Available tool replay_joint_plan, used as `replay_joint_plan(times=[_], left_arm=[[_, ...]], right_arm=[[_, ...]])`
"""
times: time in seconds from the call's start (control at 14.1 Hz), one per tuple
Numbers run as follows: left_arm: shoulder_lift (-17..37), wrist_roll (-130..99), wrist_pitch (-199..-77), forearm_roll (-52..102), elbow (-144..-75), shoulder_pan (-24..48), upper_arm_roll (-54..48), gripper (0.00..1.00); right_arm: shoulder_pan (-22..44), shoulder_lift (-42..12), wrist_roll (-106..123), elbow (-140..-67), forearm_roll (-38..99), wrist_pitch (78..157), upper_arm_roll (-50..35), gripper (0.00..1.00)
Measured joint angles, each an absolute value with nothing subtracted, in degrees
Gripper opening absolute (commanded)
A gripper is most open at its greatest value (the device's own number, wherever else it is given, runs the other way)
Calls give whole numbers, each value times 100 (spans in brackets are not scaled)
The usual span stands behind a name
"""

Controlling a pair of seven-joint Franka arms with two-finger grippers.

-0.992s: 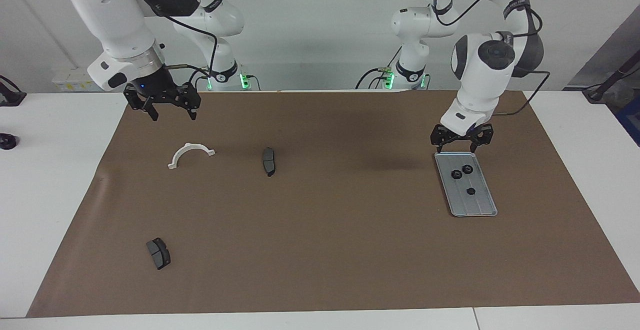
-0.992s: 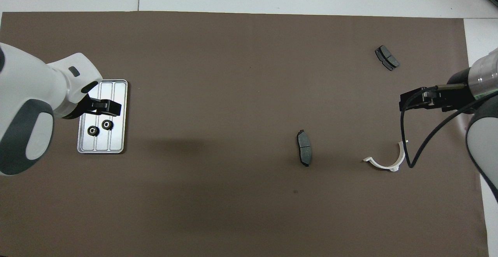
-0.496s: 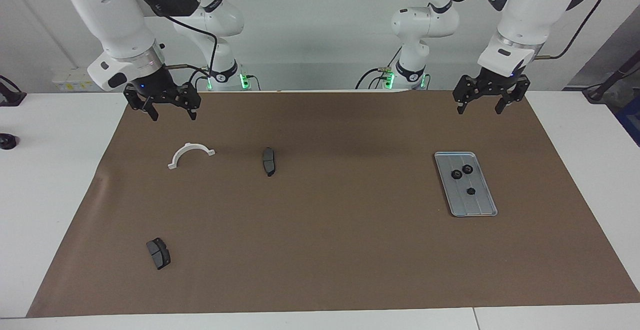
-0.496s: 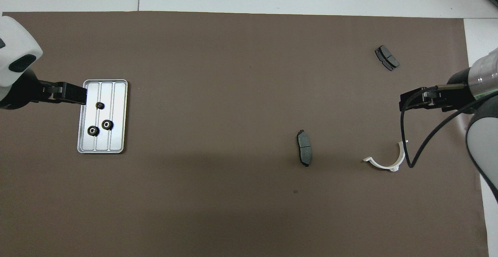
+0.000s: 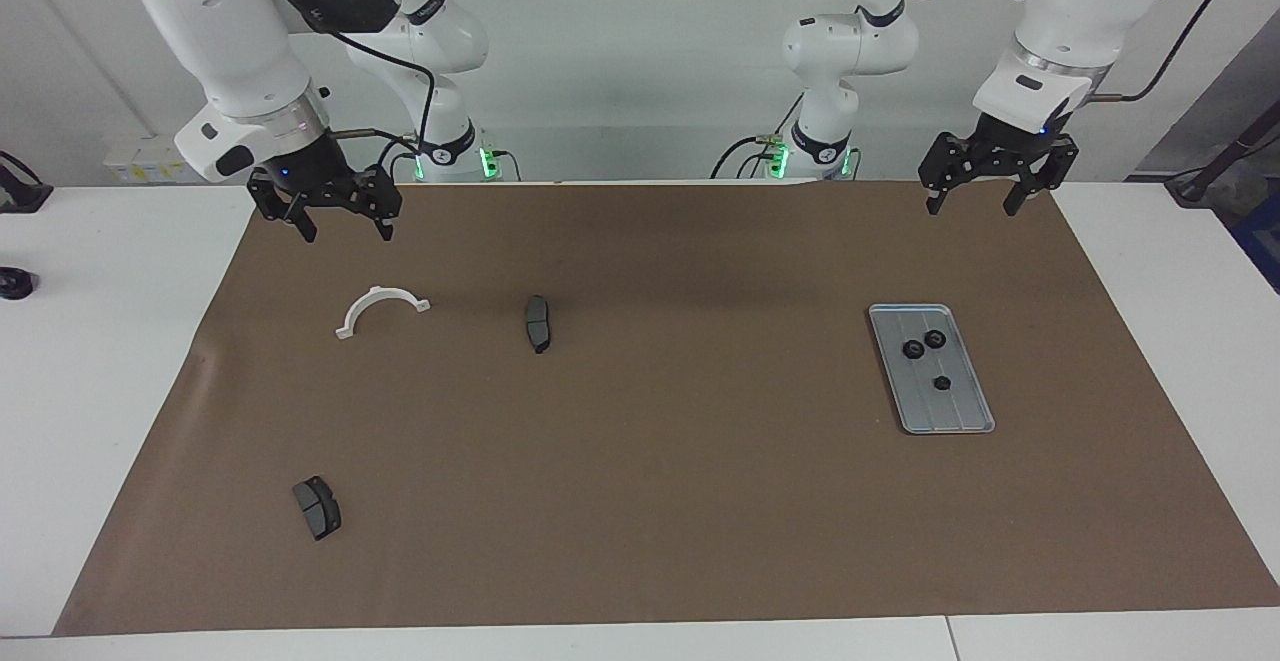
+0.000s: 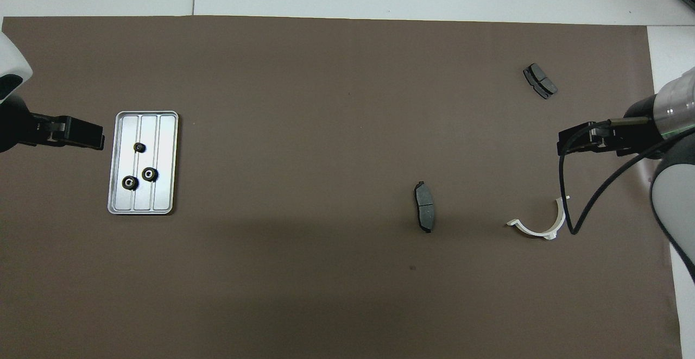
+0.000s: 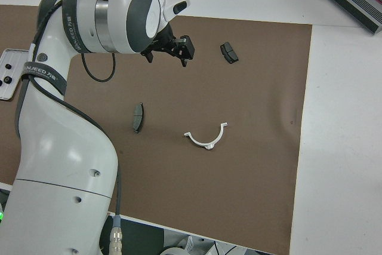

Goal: Pick bearing gear from pile to tray

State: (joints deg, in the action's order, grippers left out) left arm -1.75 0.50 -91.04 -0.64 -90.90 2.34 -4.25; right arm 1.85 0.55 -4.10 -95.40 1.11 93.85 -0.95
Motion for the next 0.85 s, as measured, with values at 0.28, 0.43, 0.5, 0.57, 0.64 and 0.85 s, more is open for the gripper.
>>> replay_joint_plan(times=[0.28,0.43,0.5,0.57,0.64,0.85], left_arm=[[-168,62,-9004,147,-9070,169,-394,100],[-168,77,-9000,149,-9068,165,-394,100],[-168,79,-8999,149,-9067,165,-395,100],[-168,79,-8999,149,-9066,165,-396,100],[-168,80,-8998,149,-9065,165,-396,100],[-168,85,-8998,149,-9063,165,-398,100]], right_arm=[[185,55,-410,-9540,111,9385,-95,100],[185,55,-410,-9540,111,9385,-95,100],[185,55,-410,-9540,111,9385,-95,100],[185,55,-410,-9540,111,9385,-95,100],[185,56,-410,-9540,111,9385,-95,100],[185,56,-410,-9540,111,9385,-95,100]])
